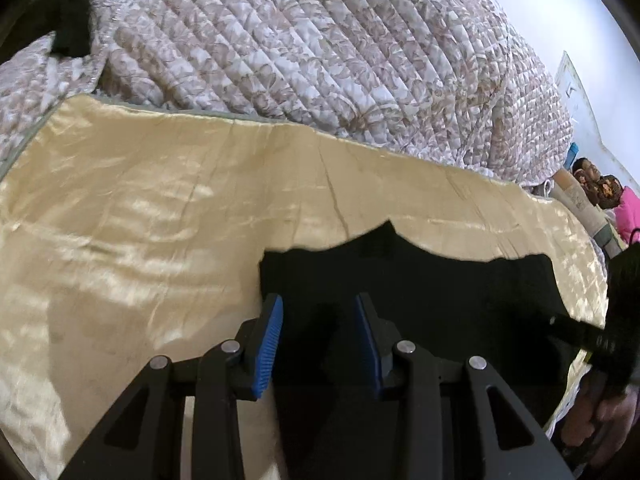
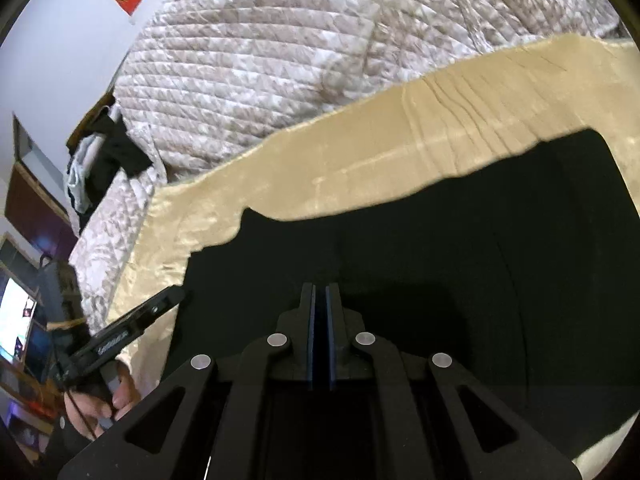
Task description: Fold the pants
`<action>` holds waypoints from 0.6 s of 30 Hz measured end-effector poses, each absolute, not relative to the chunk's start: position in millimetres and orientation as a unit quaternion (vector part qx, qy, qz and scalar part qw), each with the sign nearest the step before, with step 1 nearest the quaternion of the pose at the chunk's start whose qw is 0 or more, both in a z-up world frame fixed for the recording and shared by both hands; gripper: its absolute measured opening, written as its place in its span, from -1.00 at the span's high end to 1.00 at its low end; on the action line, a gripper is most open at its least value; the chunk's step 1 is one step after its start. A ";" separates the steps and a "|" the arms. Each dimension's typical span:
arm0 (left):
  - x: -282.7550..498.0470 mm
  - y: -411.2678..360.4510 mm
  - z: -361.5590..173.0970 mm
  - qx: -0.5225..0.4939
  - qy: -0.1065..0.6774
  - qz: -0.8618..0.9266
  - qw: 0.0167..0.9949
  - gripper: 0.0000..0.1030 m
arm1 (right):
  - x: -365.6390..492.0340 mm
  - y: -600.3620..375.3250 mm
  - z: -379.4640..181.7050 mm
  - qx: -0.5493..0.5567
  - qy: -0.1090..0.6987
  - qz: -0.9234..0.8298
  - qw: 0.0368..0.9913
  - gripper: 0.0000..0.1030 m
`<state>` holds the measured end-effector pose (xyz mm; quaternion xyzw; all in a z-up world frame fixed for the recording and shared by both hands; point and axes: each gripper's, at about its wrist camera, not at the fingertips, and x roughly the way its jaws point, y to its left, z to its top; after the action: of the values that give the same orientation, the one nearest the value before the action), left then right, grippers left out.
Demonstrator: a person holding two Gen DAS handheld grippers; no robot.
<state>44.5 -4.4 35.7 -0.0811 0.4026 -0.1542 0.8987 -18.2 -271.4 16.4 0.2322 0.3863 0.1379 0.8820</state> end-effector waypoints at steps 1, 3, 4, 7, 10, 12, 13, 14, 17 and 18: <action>51.4 -7.7 33.0 -0.077 0.407 -0.151 0.897 0.24 | -15.0 -270.0 16.4 0.230 0.387 0.138 0.882 0.68; 59.4 -13.7 26.2 -0.064 0.412 -0.149 0.896 0.23 | -7.1 -264.8 14.1 0.224 0.390 0.138 0.882 0.61; 62.5 -16.5 21.9 -0.058 0.416 -0.150 0.895 0.19 | -4.7 -261.5 13.0 0.219 0.393 0.139 0.882 0.61; 63.4 -23.1 18.1 -0.044 0.414 -0.153 0.896 0.01 | -2.7 -250.1 12.8 0.197 0.395 0.141 0.886 0.61; 58.9 -28.8 19.1 -0.023 0.408 -0.150 0.900 -0.04 | -2.6 -246.1 8.4 0.189 0.404 0.139 0.884 0.61; 56.2 -30.0 21.6 -0.016 0.404 -0.143 0.903 -0.04 | -5.0 -246.4 7.5 0.185 0.405 0.139 0.884 0.61; 53.2 -29.4 23.6 -0.015 0.402 -0.140 0.905 -0.04 | -7.4 -246.6 7.8 0.182 0.404 0.139 0.885 0.61; 49.8 -28.7 25.8 -0.016 0.401 -0.138 0.905 -0.04 | -10.1 -246.4 8.9 0.179 0.403 0.139 0.887 0.61; 35.8 -26.2 29.5 -0.024 0.397 -0.137 0.907 -0.04 | -21.4 -242.7 12.7 0.153 0.396 0.139 0.895 0.61; 30.1 -26.1 29.4 -0.023 0.396 -0.136 0.908 -0.04 | -25.7 -239.9 14.5 0.139 0.393 0.141 0.898 0.61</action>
<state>30.1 -26.1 29.4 -0.0234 0.3964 -0.1365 0.9076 -25.7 -239.9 14.5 0.1390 0.3926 0.1410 0.8982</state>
